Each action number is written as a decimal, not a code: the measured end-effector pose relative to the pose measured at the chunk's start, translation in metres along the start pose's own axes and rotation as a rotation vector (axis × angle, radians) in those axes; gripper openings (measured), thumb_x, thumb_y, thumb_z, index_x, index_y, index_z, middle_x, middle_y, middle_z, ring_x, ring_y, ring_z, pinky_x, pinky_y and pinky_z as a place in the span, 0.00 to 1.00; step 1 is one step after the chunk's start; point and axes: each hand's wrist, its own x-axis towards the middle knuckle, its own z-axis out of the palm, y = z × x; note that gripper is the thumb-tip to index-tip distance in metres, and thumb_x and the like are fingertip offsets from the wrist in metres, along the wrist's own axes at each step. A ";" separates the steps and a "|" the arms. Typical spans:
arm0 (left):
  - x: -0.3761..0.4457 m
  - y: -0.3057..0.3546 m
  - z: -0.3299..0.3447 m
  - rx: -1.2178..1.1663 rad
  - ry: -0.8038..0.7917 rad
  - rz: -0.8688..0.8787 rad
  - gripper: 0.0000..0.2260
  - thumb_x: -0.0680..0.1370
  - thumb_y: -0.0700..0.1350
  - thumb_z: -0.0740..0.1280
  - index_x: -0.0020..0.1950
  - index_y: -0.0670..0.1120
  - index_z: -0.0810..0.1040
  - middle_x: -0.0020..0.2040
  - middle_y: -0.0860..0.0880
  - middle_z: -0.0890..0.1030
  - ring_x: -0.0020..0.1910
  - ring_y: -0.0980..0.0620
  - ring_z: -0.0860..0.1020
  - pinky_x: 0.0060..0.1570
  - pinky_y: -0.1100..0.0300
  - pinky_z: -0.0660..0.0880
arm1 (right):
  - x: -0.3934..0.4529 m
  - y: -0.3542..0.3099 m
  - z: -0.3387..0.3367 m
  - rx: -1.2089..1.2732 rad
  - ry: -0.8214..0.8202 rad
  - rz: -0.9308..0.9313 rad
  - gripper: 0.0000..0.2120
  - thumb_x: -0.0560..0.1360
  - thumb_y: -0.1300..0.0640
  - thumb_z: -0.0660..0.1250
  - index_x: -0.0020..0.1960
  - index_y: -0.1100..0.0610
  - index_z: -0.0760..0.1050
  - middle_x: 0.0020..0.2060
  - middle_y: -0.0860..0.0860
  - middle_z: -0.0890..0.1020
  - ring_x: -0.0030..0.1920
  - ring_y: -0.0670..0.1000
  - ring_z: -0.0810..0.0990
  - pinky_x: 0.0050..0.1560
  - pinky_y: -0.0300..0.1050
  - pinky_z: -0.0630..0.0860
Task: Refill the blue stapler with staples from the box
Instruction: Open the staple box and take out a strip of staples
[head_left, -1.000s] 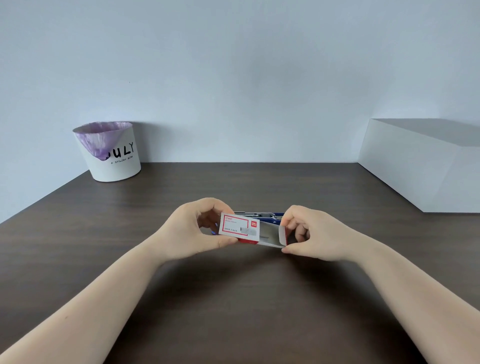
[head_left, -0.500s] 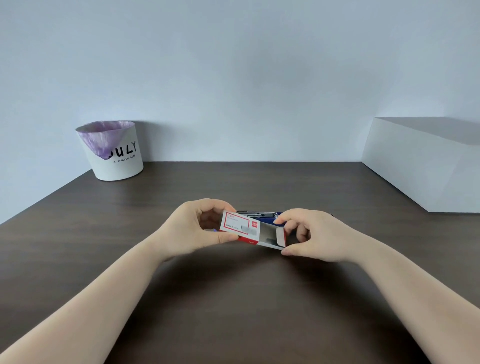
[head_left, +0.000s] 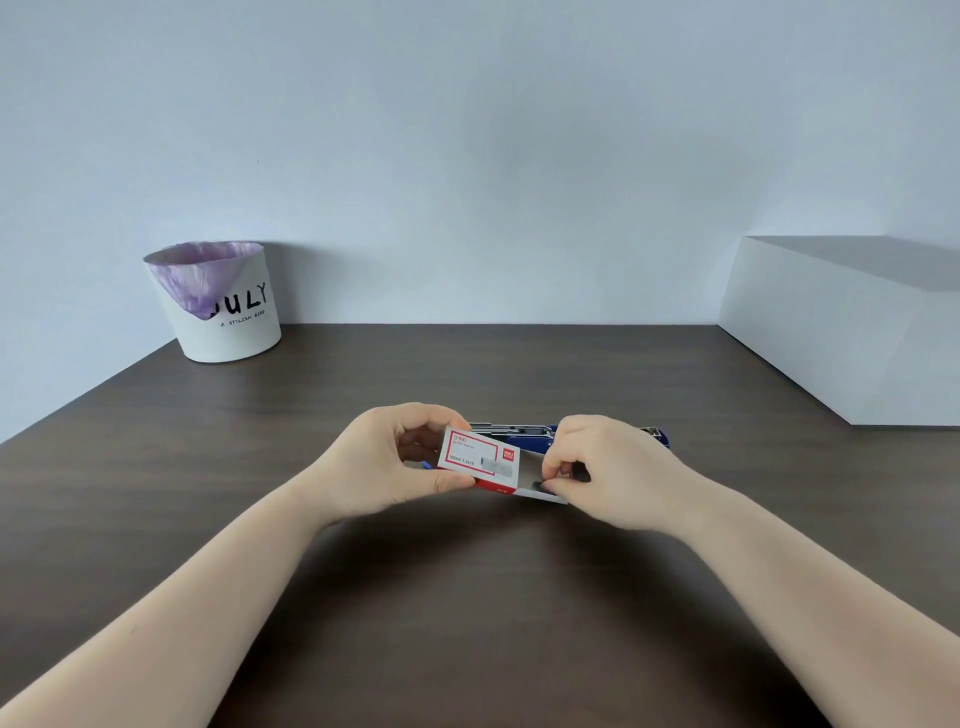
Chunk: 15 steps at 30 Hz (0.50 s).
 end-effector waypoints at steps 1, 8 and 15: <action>0.000 0.000 0.000 0.003 0.000 0.001 0.17 0.65 0.40 0.77 0.52 0.48 0.80 0.48 0.50 0.86 0.48 0.52 0.84 0.55 0.52 0.80 | 0.001 -0.002 0.001 -0.009 0.009 0.004 0.07 0.73 0.54 0.65 0.41 0.51 0.81 0.38 0.44 0.74 0.44 0.46 0.75 0.46 0.46 0.76; 0.001 -0.003 0.000 0.101 -0.028 0.007 0.17 0.65 0.47 0.78 0.51 0.53 0.80 0.47 0.55 0.86 0.47 0.54 0.83 0.52 0.56 0.80 | 0.003 -0.003 0.003 0.009 0.118 -0.015 0.07 0.75 0.60 0.62 0.40 0.56 0.77 0.41 0.47 0.75 0.45 0.49 0.74 0.45 0.44 0.75; 0.002 -0.002 0.000 0.261 -0.023 -0.024 0.16 0.65 0.49 0.78 0.48 0.58 0.79 0.46 0.64 0.81 0.44 0.66 0.78 0.39 0.73 0.73 | 0.002 0.009 -0.018 0.358 0.172 0.485 0.08 0.77 0.61 0.55 0.47 0.58 0.74 0.44 0.54 0.82 0.45 0.55 0.81 0.47 0.49 0.78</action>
